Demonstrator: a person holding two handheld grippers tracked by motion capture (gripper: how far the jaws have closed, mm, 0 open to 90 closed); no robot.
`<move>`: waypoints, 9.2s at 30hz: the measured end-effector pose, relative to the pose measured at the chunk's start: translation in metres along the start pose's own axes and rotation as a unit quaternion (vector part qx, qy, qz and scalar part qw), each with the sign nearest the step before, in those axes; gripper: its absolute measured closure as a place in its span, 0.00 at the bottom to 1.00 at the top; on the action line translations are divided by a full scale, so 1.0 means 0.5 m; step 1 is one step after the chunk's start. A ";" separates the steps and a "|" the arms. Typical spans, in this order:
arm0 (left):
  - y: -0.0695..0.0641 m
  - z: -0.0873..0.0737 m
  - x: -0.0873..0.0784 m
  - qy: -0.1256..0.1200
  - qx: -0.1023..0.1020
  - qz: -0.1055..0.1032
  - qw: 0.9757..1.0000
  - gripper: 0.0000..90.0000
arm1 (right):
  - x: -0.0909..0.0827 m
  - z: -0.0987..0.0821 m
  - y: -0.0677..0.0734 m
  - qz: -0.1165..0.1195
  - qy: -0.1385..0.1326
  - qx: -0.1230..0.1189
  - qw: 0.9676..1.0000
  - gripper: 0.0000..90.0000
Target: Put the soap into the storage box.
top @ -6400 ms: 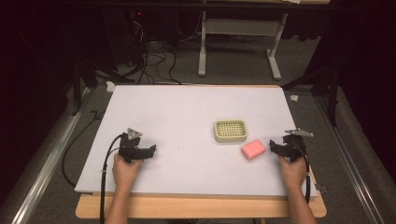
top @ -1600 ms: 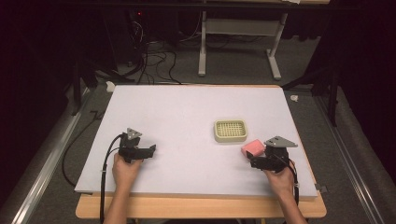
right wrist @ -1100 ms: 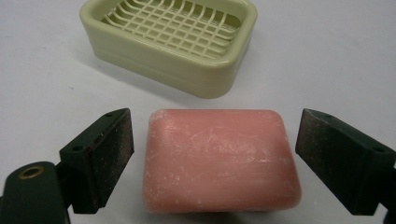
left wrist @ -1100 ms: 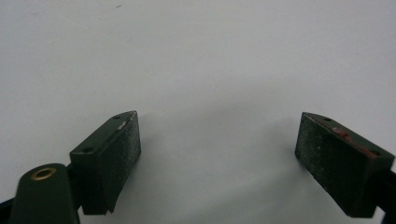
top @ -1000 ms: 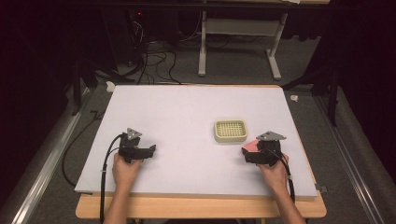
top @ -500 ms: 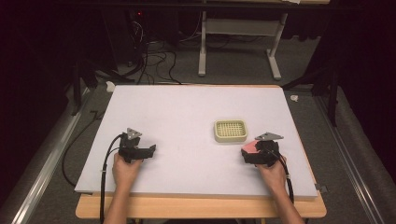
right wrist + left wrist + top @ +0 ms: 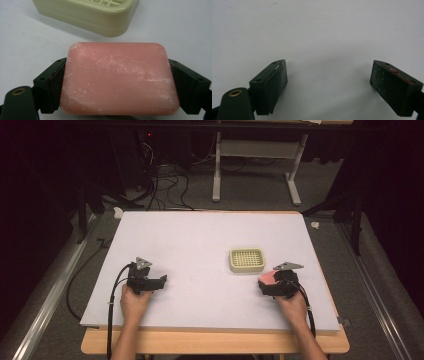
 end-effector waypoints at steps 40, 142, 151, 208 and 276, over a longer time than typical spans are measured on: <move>0.000 0.000 0.000 0.000 0.001 0.002 1.000 0.16 | -0.064 0.051 0.040 0.057 -0.049 0.003 0.997 0.15; 0.000 0.000 0.000 -0.001 0.001 0.001 1.000 0.16 | 0.090 0.207 0.084 0.024 0.056 0.052 0.997 0.15; 0.000 0.000 0.000 0.000 0.001 0.000 1.000 0.16 | 0.102 0.198 0.082 0.014 0.072 0.052 0.996 0.14; 0.000 0.000 0.000 0.000 0.001 0.001 1.000 0.16 | -0.055 0.204 -0.012 -0.001 -0.070 0.041 0.997 0.22; 0.000 0.000 0.000 0.000 0.001 0.001 1.000 0.16 | -0.176 0.058 -0.104 0.005 -0.144 0.106 0.984 0.23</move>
Point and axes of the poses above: each handheld gripper's, and its own axes: x roughly forward along the jaws, z roughly out of its top, y roughly to its left, the point moved 8 cm from there along x, roughly forward along the jaws, and after that the axes turned 2 degrees about -y, right-handed, at the moved point
